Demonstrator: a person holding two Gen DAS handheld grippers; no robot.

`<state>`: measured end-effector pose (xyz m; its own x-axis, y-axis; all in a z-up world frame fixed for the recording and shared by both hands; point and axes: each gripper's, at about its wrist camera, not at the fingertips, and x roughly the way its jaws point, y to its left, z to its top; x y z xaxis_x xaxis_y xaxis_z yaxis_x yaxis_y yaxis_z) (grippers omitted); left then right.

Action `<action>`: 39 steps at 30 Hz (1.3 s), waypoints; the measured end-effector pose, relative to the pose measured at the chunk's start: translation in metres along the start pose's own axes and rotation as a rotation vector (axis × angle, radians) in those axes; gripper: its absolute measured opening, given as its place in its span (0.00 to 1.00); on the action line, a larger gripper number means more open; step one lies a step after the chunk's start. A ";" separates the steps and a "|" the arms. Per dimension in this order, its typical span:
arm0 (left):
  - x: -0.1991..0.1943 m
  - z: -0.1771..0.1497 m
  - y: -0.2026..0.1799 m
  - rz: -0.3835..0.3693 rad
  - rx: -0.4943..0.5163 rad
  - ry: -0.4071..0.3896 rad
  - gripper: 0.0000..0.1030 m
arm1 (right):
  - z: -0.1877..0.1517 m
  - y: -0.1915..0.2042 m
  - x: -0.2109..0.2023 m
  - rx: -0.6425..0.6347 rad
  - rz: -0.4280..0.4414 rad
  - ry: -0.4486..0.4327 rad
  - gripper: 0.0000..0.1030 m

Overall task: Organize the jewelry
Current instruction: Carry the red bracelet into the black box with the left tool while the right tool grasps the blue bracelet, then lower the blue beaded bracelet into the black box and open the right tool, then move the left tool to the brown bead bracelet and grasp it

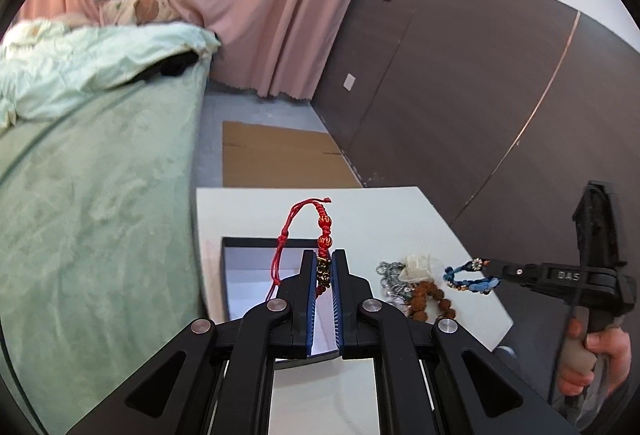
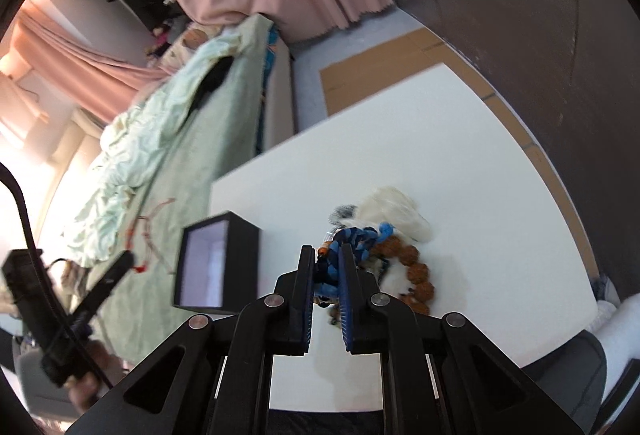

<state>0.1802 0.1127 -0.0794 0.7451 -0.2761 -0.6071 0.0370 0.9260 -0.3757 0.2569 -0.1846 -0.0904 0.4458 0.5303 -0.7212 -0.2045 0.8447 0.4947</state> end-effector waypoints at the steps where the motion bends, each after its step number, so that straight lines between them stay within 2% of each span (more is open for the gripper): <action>1: 0.004 0.001 0.002 -0.005 -0.016 0.016 0.09 | 0.002 0.005 -0.002 -0.006 0.016 -0.007 0.12; 2: 0.006 0.001 0.002 -0.012 -0.027 0.027 0.10 | 0.002 0.009 -0.004 -0.012 0.027 -0.011 0.12; 3: 0.009 0.001 0.004 -0.021 -0.041 0.040 0.16 | 0.004 0.015 -0.004 -0.021 0.041 -0.015 0.12; 5: 0.008 0.000 0.007 -0.025 -0.055 0.043 0.36 | 0.006 0.024 -0.003 -0.034 0.067 -0.016 0.12; 6: 0.007 0.000 0.007 -0.019 -0.056 0.035 0.58 | 0.008 0.032 -0.001 -0.045 0.084 -0.014 0.12; 7: 0.004 -0.001 0.008 -0.006 -0.056 0.020 0.74 | 0.007 0.036 0.000 -0.051 0.092 -0.012 0.12; 8: -0.001 -0.001 0.010 0.007 -0.056 -0.002 0.77 | 0.007 0.042 0.003 -0.059 0.106 -0.007 0.12; 10: -0.010 -0.002 0.013 0.018 -0.060 -0.026 0.79 | 0.008 0.055 0.011 -0.077 0.135 0.006 0.12; 23: -0.041 -0.009 0.058 0.125 -0.141 -0.028 0.79 | -0.001 0.120 0.068 -0.132 0.270 0.095 0.14; 24: -0.043 -0.009 0.060 0.145 -0.145 -0.027 0.79 | -0.002 0.123 0.072 -0.136 0.265 0.102 0.20; 25: -0.045 -0.010 0.062 0.156 -0.147 -0.028 0.79 | -0.002 0.123 0.076 -0.135 0.262 0.113 0.40; 26: -0.046 -0.010 0.063 0.163 -0.148 -0.029 0.79 | -0.004 0.124 0.077 -0.129 0.258 0.116 0.66; 28: -0.049 -0.010 0.063 0.167 -0.149 -0.031 0.79 | -0.007 0.118 0.071 -0.118 0.246 0.082 0.79; 34: -0.048 -0.010 0.049 0.144 -0.127 -0.033 0.81 | -0.011 0.087 0.050 -0.091 0.209 0.060 0.79; 39: -0.039 -0.010 0.023 0.106 -0.081 -0.021 0.81 | -0.016 0.054 0.026 -0.062 0.162 0.042 0.79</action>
<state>0.1449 0.1423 -0.0714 0.7561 -0.1718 -0.6315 -0.0956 0.9256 -0.3663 0.2436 -0.1236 -0.0900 0.3660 0.6614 -0.6547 -0.3246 0.7501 0.5762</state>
